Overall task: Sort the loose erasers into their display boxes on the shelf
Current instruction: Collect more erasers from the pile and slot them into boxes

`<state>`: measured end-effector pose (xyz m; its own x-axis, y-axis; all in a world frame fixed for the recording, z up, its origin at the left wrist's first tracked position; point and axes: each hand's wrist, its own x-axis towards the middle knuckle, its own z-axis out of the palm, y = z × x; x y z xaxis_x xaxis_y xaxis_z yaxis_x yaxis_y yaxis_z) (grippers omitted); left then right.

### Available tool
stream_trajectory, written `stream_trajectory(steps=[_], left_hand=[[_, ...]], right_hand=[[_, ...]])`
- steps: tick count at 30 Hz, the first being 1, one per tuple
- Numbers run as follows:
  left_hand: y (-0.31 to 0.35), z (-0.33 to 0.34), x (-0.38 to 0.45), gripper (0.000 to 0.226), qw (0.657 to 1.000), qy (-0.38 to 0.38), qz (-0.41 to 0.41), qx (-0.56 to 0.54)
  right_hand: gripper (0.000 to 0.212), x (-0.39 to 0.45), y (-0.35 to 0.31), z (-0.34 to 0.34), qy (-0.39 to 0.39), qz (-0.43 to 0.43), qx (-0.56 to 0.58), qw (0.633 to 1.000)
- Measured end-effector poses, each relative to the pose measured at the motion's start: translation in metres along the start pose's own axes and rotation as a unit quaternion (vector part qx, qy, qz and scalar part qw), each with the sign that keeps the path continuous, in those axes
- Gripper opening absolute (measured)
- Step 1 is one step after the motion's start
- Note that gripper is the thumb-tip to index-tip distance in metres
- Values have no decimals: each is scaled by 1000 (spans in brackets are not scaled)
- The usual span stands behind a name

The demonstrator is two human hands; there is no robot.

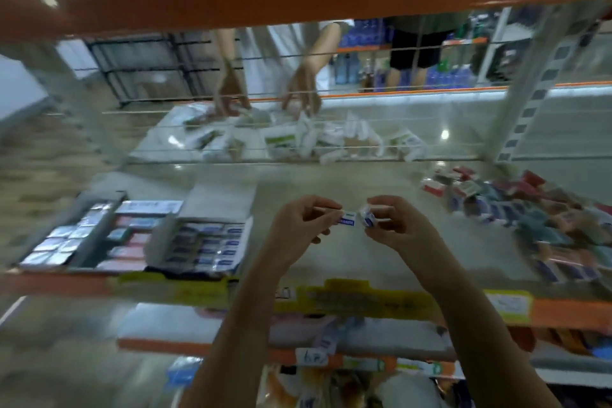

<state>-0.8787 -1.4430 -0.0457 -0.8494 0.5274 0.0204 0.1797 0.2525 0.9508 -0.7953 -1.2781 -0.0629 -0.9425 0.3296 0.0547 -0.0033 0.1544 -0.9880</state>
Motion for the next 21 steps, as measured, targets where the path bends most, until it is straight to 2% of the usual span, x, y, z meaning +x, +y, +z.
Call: stream_trajectory(steps=[3, 9, 15, 21], left_hand=[[-9, -45, -16, 10, 999, 42, 3, 10], [-33, -138, -36, 16, 993, 90, -3, 82], [-60, -211, -37, 13, 988, 82, -24, 127], [-75, -252, -29, 9, 989, 42, -22, 139]], right_hand=[[31, 6, -13, 41, -25, -31, -88, 995], [26, 19, -37, 131, -59, -95, -181, 977], [26, 35, -50, 204, -78, -151, -302, 938], [24, 41, -37, 246, -86, -139, -432, 887]])
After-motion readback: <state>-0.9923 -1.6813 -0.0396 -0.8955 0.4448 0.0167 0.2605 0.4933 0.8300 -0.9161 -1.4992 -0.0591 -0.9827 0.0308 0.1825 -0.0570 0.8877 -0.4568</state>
